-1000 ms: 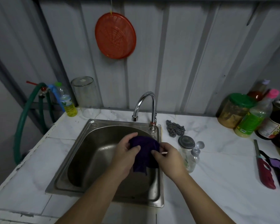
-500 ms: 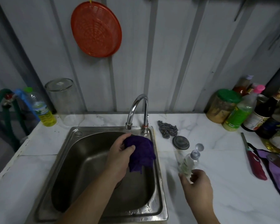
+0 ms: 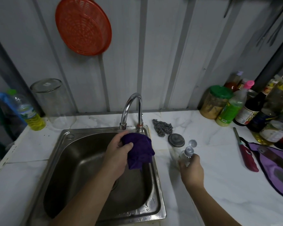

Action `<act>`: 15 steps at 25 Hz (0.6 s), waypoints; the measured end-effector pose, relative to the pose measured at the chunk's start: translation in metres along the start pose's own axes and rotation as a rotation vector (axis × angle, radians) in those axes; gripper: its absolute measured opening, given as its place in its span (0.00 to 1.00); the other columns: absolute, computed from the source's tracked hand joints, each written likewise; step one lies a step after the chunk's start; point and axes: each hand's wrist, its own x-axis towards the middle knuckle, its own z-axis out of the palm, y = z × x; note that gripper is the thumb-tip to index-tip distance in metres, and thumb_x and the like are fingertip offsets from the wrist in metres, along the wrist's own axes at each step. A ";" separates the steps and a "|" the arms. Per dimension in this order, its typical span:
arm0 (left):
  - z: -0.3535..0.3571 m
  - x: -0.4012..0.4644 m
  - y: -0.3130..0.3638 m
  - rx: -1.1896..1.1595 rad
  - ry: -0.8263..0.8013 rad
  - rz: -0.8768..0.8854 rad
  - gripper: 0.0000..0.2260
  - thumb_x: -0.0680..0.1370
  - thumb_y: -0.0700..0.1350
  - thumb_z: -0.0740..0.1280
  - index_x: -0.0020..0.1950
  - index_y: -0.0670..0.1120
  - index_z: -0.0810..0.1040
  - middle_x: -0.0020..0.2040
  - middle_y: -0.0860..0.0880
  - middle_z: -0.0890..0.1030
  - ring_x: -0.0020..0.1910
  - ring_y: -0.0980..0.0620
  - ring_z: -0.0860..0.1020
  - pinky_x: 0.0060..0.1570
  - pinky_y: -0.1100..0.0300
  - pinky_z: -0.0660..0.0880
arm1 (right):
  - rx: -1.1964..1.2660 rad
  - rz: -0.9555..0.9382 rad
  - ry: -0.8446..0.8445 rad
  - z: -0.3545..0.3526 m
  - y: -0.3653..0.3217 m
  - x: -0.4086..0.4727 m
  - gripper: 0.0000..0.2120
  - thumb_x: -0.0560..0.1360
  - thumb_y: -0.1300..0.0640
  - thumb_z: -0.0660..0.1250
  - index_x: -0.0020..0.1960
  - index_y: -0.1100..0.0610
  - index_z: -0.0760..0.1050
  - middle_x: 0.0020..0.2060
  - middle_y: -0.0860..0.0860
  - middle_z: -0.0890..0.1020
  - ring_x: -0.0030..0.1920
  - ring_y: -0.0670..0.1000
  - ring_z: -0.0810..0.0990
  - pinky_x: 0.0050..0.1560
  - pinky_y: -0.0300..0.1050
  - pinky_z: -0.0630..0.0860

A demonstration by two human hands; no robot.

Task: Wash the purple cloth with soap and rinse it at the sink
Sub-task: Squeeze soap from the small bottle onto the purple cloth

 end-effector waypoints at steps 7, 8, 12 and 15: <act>-0.001 0.001 -0.003 -0.018 0.011 0.010 0.22 0.79 0.28 0.65 0.59 0.55 0.81 0.64 0.44 0.78 0.61 0.42 0.80 0.53 0.42 0.83 | -0.057 -0.217 0.014 -0.001 -0.004 0.001 0.11 0.75 0.60 0.69 0.56 0.60 0.72 0.47 0.59 0.82 0.49 0.65 0.81 0.43 0.47 0.69; -0.002 0.001 -0.003 -0.021 0.012 0.005 0.22 0.79 0.28 0.65 0.59 0.55 0.81 0.64 0.44 0.77 0.61 0.41 0.80 0.54 0.42 0.83 | -0.080 -0.297 0.017 -0.003 -0.009 0.001 0.13 0.74 0.61 0.70 0.56 0.60 0.74 0.47 0.58 0.81 0.48 0.63 0.80 0.44 0.46 0.69; -0.002 -0.003 -0.003 -0.040 0.013 -0.004 0.22 0.79 0.28 0.65 0.58 0.55 0.81 0.63 0.45 0.77 0.60 0.42 0.80 0.55 0.42 0.83 | -0.259 -0.673 0.079 -0.016 -0.050 0.002 0.22 0.69 0.65 0.72 0.62 0.57 0.78 0.52 0.58 0.79 0.48 0.59 0.80 0.46 0.51 0.77; -0.002 -0.005 -0.004 -0.080 0.034 -0.009 0.22 0.79 0.28 0.65 0.60 0.54 0.80 0.63 0.44 0.78 0.61 0.42 0.79 0.57 0.40 0.82 | -0.511 -0.987 0.209 -0.026 -0.093 0.002 0.21 0.68 0.66 0.72 0.60 0.56 0.80 0.56 0.56 0.83 0.55 0.60 0.82 0.56 0.56 0.73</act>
